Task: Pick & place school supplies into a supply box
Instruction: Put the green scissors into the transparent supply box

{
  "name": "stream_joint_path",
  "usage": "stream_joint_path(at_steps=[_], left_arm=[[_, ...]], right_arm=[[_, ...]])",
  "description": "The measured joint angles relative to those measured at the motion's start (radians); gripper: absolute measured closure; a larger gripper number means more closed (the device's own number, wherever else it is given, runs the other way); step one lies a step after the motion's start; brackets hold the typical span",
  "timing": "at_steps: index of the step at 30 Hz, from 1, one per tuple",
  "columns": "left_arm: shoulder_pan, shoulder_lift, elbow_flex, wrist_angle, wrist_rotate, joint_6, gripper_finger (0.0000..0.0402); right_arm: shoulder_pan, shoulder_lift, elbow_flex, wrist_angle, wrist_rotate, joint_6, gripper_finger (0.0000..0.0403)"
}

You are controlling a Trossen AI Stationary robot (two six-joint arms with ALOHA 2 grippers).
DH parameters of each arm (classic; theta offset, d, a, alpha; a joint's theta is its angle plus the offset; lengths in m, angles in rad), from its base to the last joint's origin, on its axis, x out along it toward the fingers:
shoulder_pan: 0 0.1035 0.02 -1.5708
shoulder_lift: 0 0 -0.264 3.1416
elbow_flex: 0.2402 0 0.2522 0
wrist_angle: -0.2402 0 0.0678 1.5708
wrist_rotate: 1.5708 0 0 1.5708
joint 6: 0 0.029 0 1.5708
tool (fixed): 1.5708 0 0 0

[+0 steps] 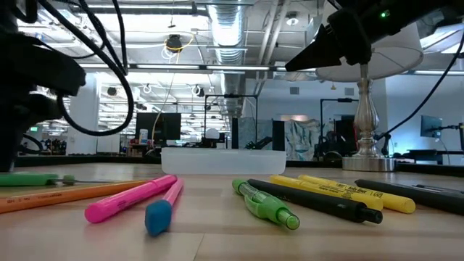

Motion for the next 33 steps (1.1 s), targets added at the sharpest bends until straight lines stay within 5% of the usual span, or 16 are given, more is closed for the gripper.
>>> stream_joint_path(at_steps=[9, 24, 33], left_arm=[[0.048, 0.0, -0.002, -0.101, -0.087, -0.028, 0.0235], [0.076, 0.001, -0.003, -0.089, -0.063, 0.2, 0.0237], [0.094, 0.001, -0.003, -0.082, -0.034, 0.205, 0.0322]], right_arm=[[0.0, 0.0, 0.0, -0.001, 0.0, -0.001, 0.0285], [0.0, 0.0, 0.0, -0.002, 0.0, -0.001, 0.0285], [0.0, 0.0, 0.0, -0.005, 0.0, -0.001, 0.0285]])
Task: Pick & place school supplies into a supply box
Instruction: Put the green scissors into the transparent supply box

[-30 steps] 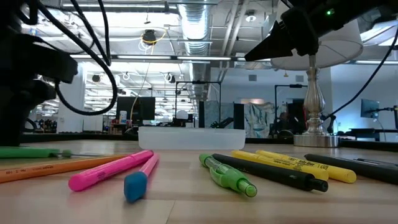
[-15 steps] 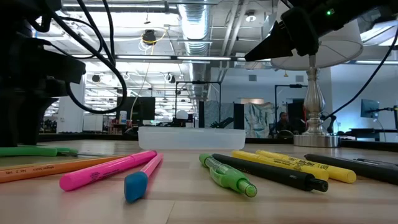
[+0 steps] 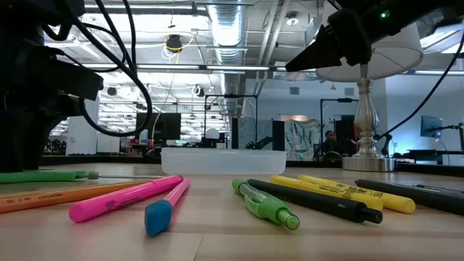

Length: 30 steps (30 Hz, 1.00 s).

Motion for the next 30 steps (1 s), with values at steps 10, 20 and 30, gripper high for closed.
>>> stream_joint_path(at_steps=[10, 20, 30], left_arm=[[0.001, 0.001, -0.001, -0.061, -0.055, -0.165, 0.0305], [0.001, 0.001, -0.002, -0.079, -0.074, -0.19, 0.0325], [0.001, 0.001, -0.002, -0.08, -0.084, -0.176, 0.0316]], right_arm=[[0.0, 0.0, 0.0, 0.0, 0.0, 0.0, 0.0285], [0.0, 0.0, 0.0, 0.0, 0.0, 0.0, 0.0285], [0.0, 0.0, 0.0, 0.0, 0.0, 0.0, 0.0285]])
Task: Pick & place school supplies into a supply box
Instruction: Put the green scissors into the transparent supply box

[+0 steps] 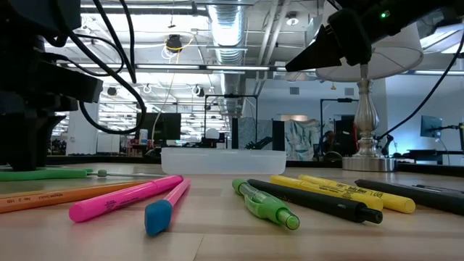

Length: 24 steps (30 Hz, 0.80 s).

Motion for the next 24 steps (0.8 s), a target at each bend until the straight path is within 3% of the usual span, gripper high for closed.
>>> stream_joint_path(at_steps=[16, 24], left_arm=[[-0.001, 0.001, 0.004, -0.022, -0.038, 0.011, 0.0319], [-0.042, 0.004, 0.067, -0.2, -0.129, -0.023, 0.0318]], right_arm=[[0.0, 0.0, 0.0, 0.0, 0.0, 0.0, 0.0285], [-0.002, 0.0, 0.0, 0.0, 0.0, -0.001, 0.0285]])
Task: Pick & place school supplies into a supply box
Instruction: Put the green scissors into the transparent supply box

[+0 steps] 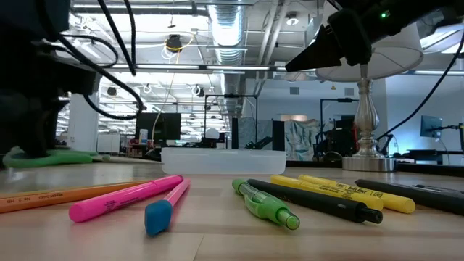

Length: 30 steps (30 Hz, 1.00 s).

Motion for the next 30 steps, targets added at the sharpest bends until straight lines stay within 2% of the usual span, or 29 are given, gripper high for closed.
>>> stream_joint_path(at_steps=[7, 16, 19, 24, 30], left_arm=[[-0.082, -0.002, 0.055, -0.002, -0.023, 0.01, 0.0318], [-0.114, -0.003, 0.12, -0.037, -0.352, 0.051, 0.0317], [-0.08, -0.003, 0.12, -0.018, -0.458, 0.083, 0.0317], [0.019, -0.002, 0.12, 0.097, -0.557, 0.233, 0.0317], [0.181, -0.002, 0.121, 0.362, -0.539, 0.508, 0.0317]], right_arm=[[-0.025, 0.0, 0.0, 0.0, 0.0, 0.017, 0.0285], [-0.037, 0.0, 0.0, 0.0, 0.0, 0.018, 0.0285], [-0.037, 0.0, 0.0, 0.0, 0.0, 0.018, 0.0285], [-0.037, 0.0, 0.0, -0.001, 0.0, 0.018, 0.0285], [-0.037, 0.0, 0.0, -0.001, 0.0, 0.017, 0.0285]])
